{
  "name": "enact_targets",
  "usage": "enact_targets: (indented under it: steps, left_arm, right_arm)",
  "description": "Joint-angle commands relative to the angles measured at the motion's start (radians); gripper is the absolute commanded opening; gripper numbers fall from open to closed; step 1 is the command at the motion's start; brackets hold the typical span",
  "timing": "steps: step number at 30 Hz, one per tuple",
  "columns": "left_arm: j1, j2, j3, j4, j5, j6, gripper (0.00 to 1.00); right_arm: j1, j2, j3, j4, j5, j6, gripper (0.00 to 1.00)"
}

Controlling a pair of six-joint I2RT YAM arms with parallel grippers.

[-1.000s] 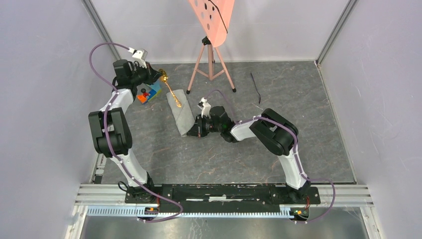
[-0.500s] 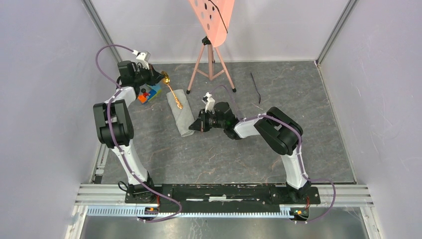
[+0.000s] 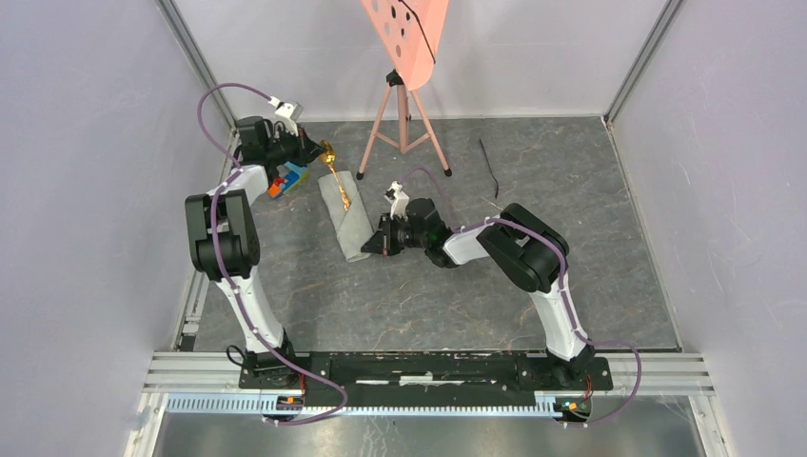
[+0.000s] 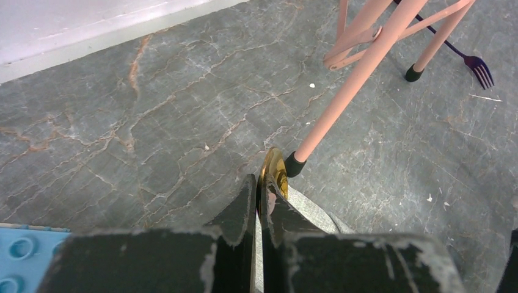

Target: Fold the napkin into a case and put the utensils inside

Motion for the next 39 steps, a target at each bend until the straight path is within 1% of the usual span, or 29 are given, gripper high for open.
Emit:
enact_targets:
  steps: [1, 9, 14, 18, 21, 25, 32, 39]
  left_arm:
    - [-0.007, 0.000, 0.020, -0.026, 0.025, 0.062, 0.02]
    - [-0.008, -0.007, -0.021, -0.024, 0.071, 0.012, 0.02]
    - [-0.008, 0.017, 0.001, -0.040, 0.102, -0.029, 0.02]
    - [-0.006, 0.023, 0.028, -0.098, 0.107, -0.021, 0.02]
    - [0.008, 0.036, 0.055, -0.073, 0.140, -0.078, 0.02]
    - [0.008, 0.084, 0.159, -0.231, 0.166, -0.043, 0.02]
    - [0.008, 0.113, 0.177, -0.331, 0.154, -0.012, 0.02]
    - [0.000, 0.137, 0.191, -0.361, 0.170, -0.037, 0.02]
  right_arm:
    - [0.004, 0.039, 0.037, 0.017, 0.013, -0.010, 0.00]
    - [0.004, 0.055, 0.052, -0.004, 0.018, -0.019, 0.00]
    - [0.002, 0.057, 0.059, -0.012, 0.023, -0.021, 0.00]
    - [0.004, 0.060, 0.061, -0.019, 0.025, -0.026, 0.00]
    - [0.004, 0.057, 0.061, -0.021, 0.023, -0.027, 0.00]
    - [0.004, 0.056, 0.066, -0.031, 0.023, -0.037, 0.00]
    - [0.003, 0.056, 0.077, -0.040, 0.022, -0.041, 0.00]
    - [0.004, 0.055, 0.084, -0.048, 0.024, -0.046, 0.00]
